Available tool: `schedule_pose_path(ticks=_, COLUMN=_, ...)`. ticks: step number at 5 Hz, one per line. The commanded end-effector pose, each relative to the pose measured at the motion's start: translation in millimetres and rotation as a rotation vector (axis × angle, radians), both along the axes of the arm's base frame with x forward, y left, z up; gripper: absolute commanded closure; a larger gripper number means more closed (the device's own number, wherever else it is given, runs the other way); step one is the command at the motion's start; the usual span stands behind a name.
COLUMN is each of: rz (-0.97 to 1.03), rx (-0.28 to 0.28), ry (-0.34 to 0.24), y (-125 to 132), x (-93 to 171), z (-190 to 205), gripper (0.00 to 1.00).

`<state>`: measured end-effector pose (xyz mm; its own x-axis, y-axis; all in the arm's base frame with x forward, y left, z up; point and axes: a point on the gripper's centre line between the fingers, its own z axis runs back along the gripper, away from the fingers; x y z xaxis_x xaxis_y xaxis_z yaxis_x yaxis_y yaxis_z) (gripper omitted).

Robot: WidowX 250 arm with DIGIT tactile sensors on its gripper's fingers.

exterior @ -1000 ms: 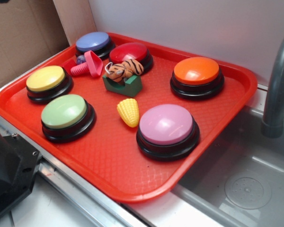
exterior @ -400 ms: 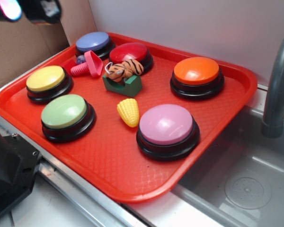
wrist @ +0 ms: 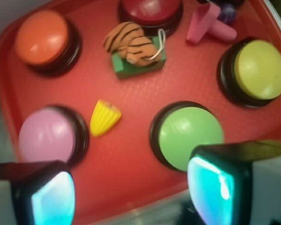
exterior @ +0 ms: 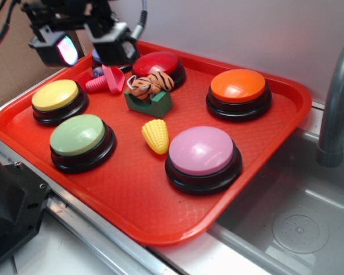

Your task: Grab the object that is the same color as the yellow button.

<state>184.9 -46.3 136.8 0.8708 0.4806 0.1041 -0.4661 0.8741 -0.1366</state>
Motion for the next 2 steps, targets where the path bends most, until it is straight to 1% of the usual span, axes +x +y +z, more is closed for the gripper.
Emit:
schedule_pose_path(ticks=1, rz=0.172, rx=0.023, ry=-0.021, y=-14, x=33, z=-40, gripper=0.00)
schedule_pose_path(ticks=2, rz=0.246, rx=0.024, ry=-0.015, y=-21, x=41, z=-56, gripper=0.00)
